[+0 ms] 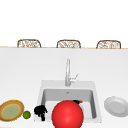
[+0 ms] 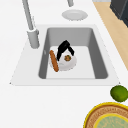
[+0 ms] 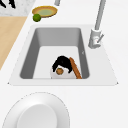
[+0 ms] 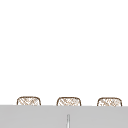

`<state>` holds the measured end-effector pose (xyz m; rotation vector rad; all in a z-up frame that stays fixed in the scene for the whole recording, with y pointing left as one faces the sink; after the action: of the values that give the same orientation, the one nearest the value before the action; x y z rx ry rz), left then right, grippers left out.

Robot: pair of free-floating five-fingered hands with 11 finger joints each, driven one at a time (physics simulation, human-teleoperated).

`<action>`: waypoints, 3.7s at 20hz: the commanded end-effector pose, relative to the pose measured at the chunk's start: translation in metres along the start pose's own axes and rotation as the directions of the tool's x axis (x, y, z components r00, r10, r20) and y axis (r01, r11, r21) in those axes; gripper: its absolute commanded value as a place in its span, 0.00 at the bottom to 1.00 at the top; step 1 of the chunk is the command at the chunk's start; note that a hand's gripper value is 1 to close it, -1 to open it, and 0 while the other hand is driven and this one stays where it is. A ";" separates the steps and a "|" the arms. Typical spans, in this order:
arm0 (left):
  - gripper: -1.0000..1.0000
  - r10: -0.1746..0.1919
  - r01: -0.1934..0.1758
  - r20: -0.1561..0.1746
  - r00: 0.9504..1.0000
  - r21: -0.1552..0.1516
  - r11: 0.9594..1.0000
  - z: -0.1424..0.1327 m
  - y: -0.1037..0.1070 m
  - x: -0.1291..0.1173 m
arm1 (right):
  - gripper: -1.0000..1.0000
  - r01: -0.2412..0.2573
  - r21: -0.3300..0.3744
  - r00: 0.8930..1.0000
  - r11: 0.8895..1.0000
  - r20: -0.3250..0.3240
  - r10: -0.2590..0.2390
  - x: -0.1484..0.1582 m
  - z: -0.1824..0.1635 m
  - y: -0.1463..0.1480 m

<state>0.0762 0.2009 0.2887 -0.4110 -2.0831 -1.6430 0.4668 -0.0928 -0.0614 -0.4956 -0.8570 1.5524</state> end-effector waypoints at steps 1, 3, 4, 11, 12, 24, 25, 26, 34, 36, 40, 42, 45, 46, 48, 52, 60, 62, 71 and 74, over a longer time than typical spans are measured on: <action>0.50 0.000 0.000 0.000 1.000 0.000 1.000 0.000 0.000 0.000 | 0.00 -0.008 -0.054 1.000 0.998 0.005 0.008 0.000 0.014 -0.016; 0.50 0.000 0.000 0.000 1.000 0.000 1.000 0.000 0.000 0.000 | 0.00 -0.023 -0.067 1.000 0.997 0.007 0.023 0.001 0.024 -0.022; 0.50 0.000 0.000 0.000 1.000 0.000 1.000 0.000 0.000 0.000 | 0.00 -0.033 -0.081 0.999 0.996 0.012 0.034 0.001 0.029 -0.023; 0.50 0.000 0.000 0.000 1.000 0.000 1.000 0.000 0.000 0.000 | 0.00 -0.055 -0.171 0.998 0.984 0.015 0.059 0.005 0.052 -0.032; 0.50 0.000 0.000 0.000 1.000 0.000 1.000 0.000 0.000 0.000 | 0.00 -0.060 -0.181 0.998 0.982 0.018 0.064 0.004 0.059 -0.035; 0.50 0.000 0.000 0.000 1.000 0.000 1.000 0.000 0.000 0.000 | 0.00 -0.094 -0.368 0.995 0.925 -0.005 0.100 0.013 0.128 -0.052; 0.50 0.000 0.000 0.000 1.000 0.000 1.000 0.000 0.000 0.000 | 0.00 -0.102 -0.395 0.994 0.913 -0.008 0.107 0.014 0.132 -0.052; 0.50 0.000 0.000 0.000 1.000 0.000 1.000 0.000 0.000 0.000 | 0.00 -0.106 -0.432 0.994 0.896 -0.009 0.113 0.015 0.139 -0.057; 0.50 0.000 0.000 0.000 1.000 0.000 1.000 0.000 0.000 0.000 | 0.00 -0.131 -0.538 0.990 0.833 -0.023 0.140 0.020 0.171 -0.083; 0.50 0.000 0.000 0.000 1.000 0.000 1.000 0.000 0.000 0.000 | 0.00 -0.129 -0.546 0.990 0.828 -0.024 0.138 0.016 0.172 -0.096; 0.50 0.000 0.000 0.000 1.000 0.000 1.000 0.000 0.000 0.000 | 0.00 -0.127 -0.561 0.990 0.818 -0.019 0.141 0.013 0.170 -0.117; 0.50 0.000 0.000 0.000 1.000 0.000 1.000 0.000 0.000 0.000 | 0.00 -0.133 -0.594 0.989 0.794 -0.026 0.146 0.012 0.178 -0.127; 0.50 0.000 0.000 0.000 1.000 0.000 1.000 0.000 0.000 0.000 | 0.00 -0.147 -0.631 0.987 0.762 -0.040 0.158 0.010 0.189 -0.139; 0.50 0.000 0.000 0.000 1.000 0.000 1.000 0.000 0.000 0.000 | 0.00 -0.150 -0.643 0.986 0.751 -0.042 0.160 0.009 0.192 -0.143; 0.50 0.000 0.000 0.000 1.000 0.000 1.000 0.000 0.000 0.000 | 0.00 -0.157 -0.666 0.985 0.729 -0.050 0.166 0.007 0.198 -0.152; 0.50 0.000 0.000 0.000 1.000 0.000 1.000 0.000 0.000 0.000 | 0.00 -0.160 -0.691 0.984 0.705 -0.053 0.171 0.006 0.198 -0.180; 0.50 0.000 0.000 0.000 1.000 0.000 1.000 0.000 0.000 0.000 | 0.00 -0.160 -0.673 0.984 0.722 -0.048 0.173 -0.002 0.164 -0.228; 0.50 0.000 0.000 0.000 1.000 0.000 1.000 0.000 0.000 0.000 | 0.00 -0.151 -0.678 0.985 0.719 -0.043 0.166 -0.004 0.152 -0.240; 0.50 0.000 0.000 0.000 1.000 0.000 1.000 0.000 0.000 0.000 | 0.00 -0.169 -0.580 0.984 0.797 -0.048 0.174 -0.016 0.102 -0.266; 0.50 0.000 0.000 0.000 1.000 0.000 1.000 0.000 0.000 0.000 | 0.00 -0.164 -0.542 0.985 0.824 -0.044 0.167 -0.020 0.088 -0.278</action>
<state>0.0762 0.2009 0.2887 -0.4110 -2.0831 -1.6430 0.5703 -0.1350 0.2034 -1.0361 -1.3653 1.4033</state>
